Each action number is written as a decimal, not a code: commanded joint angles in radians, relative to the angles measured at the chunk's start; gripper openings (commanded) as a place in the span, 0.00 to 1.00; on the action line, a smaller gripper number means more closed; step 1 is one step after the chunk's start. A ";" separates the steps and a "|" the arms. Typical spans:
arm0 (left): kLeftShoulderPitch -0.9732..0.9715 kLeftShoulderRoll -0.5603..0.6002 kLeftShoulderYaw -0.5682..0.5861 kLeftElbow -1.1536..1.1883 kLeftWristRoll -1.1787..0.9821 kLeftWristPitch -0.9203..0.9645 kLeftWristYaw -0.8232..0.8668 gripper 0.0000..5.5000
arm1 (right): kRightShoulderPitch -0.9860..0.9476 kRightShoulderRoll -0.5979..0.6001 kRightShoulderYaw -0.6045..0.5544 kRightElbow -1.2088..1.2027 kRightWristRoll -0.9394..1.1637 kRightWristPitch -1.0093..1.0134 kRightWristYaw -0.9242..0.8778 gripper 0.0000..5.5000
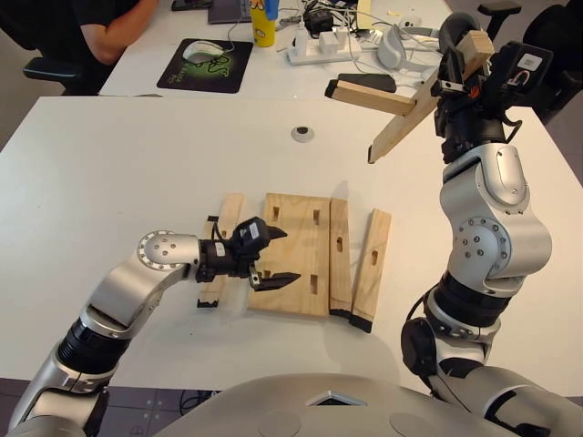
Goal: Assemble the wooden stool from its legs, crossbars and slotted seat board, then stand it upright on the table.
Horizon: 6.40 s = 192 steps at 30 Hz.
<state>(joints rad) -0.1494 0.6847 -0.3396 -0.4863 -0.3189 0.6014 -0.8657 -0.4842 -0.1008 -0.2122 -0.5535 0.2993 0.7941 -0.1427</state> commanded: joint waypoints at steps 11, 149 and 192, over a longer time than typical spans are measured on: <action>-0.047 0.068 -0.221 0.002 0.232 -0.342 -0.231 0.81 | -0.005 0.027 0.039 0.016 0.008 0.008 0.019 0.19; -0.001 -0.055 0.354 0.234 0.195 -0.225 0.221 0.81 | 0.227 0.084 -0.033 -0.224 0.448 0.281 -0.163 0.19; 0.056 -0.054 0.371 0.175 0.186 -0.194 0.254 0.81 | 0.196 -0.013 -0.060 -0.203 0.559 0.301 -0.140 0.19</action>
<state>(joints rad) -0.0863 0.6314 0.0275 -0.3081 -0.1277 0.4031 -0.6102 -0.3103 -0.1019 -0.2700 -0.7372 0.8447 1.0889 -0.2843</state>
